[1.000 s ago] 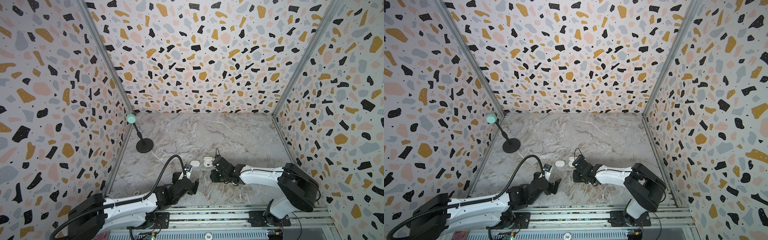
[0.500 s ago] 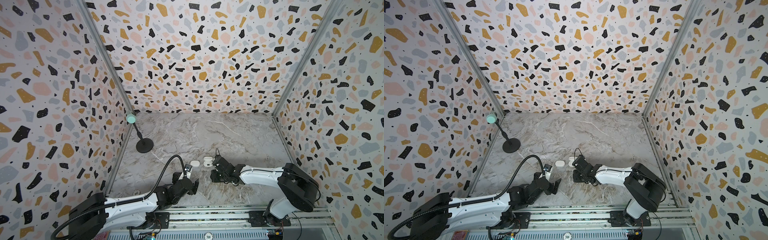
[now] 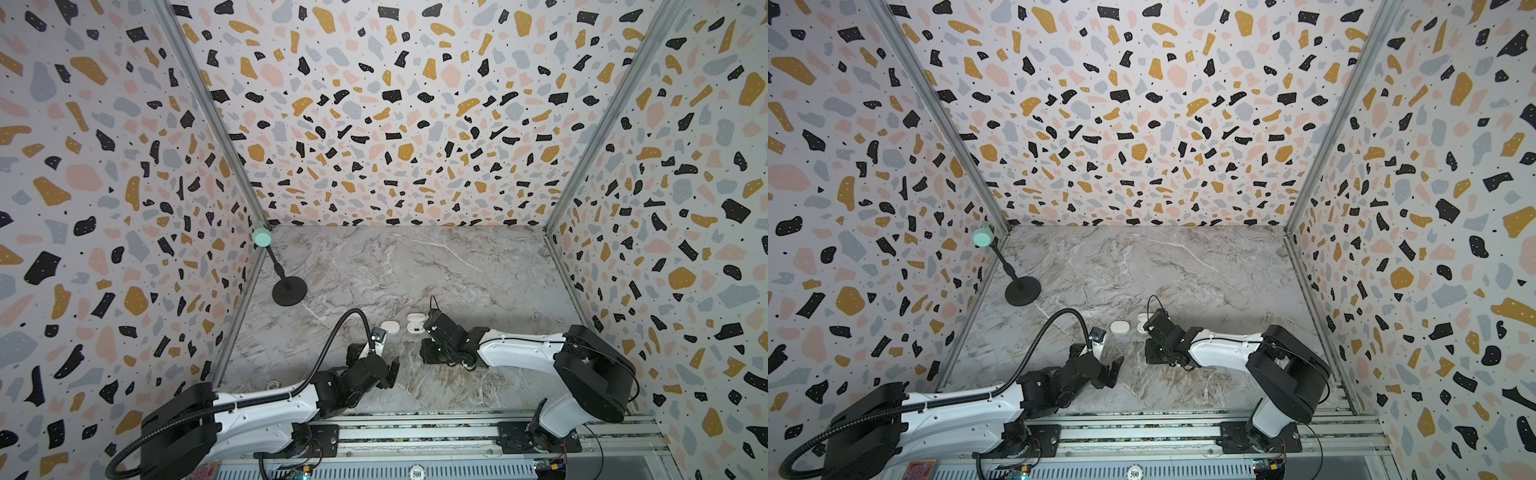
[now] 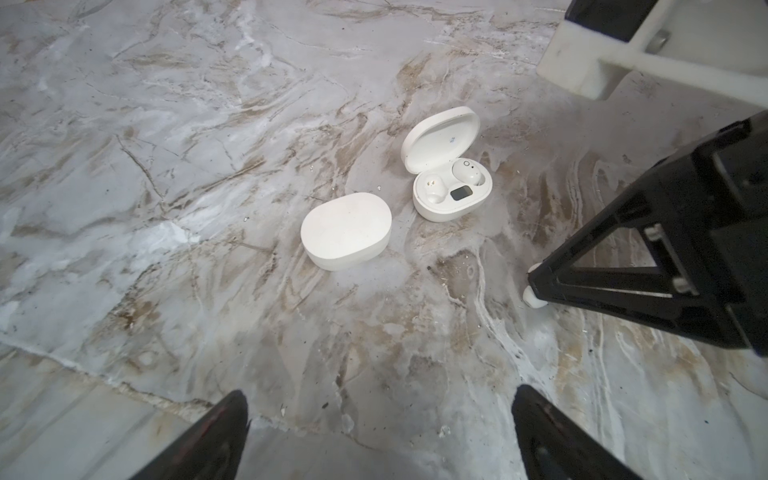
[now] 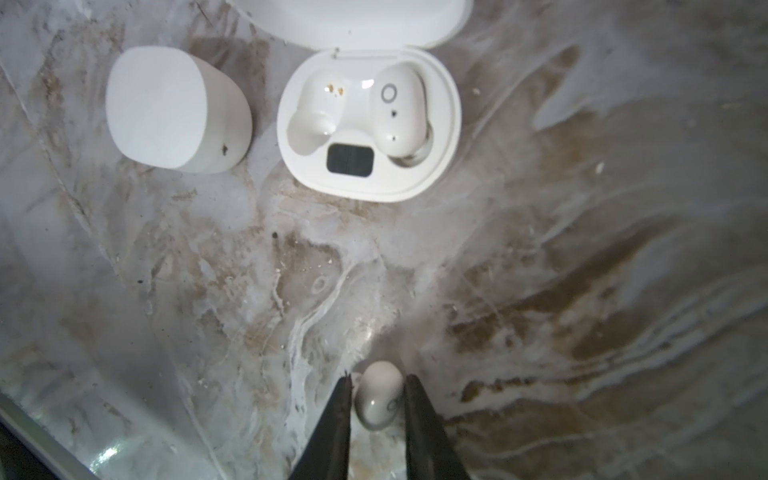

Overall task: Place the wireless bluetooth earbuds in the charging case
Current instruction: 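Close the right gripper on the white earbud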

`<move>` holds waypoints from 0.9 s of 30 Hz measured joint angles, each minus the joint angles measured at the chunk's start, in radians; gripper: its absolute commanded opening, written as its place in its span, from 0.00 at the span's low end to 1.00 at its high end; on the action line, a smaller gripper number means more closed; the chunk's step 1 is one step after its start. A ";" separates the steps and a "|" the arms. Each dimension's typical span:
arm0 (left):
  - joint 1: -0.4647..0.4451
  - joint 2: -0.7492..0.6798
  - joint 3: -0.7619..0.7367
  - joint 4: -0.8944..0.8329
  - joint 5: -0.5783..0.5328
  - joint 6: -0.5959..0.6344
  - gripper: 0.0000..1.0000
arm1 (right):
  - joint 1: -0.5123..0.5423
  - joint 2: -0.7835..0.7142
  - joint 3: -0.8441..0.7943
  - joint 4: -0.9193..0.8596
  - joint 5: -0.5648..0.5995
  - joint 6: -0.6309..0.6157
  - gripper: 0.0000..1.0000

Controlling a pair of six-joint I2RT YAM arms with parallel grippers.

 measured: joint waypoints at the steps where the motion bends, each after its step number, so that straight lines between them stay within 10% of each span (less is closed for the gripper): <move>1: 0.000 0.001 0.000 0.000 0.000 0.000 1.00 | 0.000 0.002 0.002 0.000 0.000 0.000 0.24; 27: 0.000 0.014 0.001 0.008 0.009 -0.001 1.00 | 0.000 0.037 0.034 -0.002 -0.004 -0.008 0.25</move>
